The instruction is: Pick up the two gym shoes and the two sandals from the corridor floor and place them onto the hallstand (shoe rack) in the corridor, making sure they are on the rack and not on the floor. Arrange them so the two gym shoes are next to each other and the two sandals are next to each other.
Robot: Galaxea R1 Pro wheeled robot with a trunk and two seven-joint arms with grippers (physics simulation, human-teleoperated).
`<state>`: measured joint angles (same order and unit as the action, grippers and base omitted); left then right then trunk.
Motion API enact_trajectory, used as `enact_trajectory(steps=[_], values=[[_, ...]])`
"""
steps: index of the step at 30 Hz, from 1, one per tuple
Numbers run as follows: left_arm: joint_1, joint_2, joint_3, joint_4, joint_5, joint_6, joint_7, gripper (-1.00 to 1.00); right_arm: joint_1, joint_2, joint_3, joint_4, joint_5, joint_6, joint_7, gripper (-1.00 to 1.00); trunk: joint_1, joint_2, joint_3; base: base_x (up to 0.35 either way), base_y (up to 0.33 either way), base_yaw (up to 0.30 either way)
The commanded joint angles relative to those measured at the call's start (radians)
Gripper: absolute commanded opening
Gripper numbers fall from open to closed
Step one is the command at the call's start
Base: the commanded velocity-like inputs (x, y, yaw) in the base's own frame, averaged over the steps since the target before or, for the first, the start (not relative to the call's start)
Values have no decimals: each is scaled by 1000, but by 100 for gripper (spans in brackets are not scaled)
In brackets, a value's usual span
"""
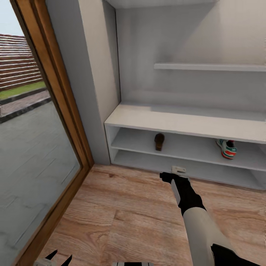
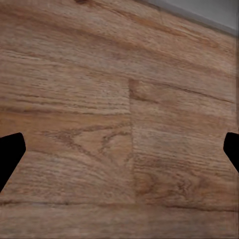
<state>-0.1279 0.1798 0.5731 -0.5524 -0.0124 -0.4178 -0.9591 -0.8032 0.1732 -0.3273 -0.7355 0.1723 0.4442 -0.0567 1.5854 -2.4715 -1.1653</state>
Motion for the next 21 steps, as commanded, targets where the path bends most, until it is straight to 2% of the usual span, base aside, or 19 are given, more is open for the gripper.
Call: enact_trajectory(steps=[1,8,9,13,21], values=[[-1,0,5,1,-1,-3,-6,100,-1,1,-4,-2,10,5,3,100,-1,0,-1,-312,0,0],[-1,0,5,1,0,-3,-6,100,-1,1,-3,5,12,5,3,100,-1,0,-1,-270,0,0],[-1,0,5,0,0,-3,-5,100,1,1,-3,74,14,5,4,100,-1,0,-1,-11,0,-204],[-1,1,5,0,0,-3,-3,100,1,1,-1,138,20,3,5,100,-1,0,0,-5,0,-255],[-1,1,5,0,2,-4,-4,100,1,1,0,181,22,0,6,100,-1,0,0,-1,0,-292]])
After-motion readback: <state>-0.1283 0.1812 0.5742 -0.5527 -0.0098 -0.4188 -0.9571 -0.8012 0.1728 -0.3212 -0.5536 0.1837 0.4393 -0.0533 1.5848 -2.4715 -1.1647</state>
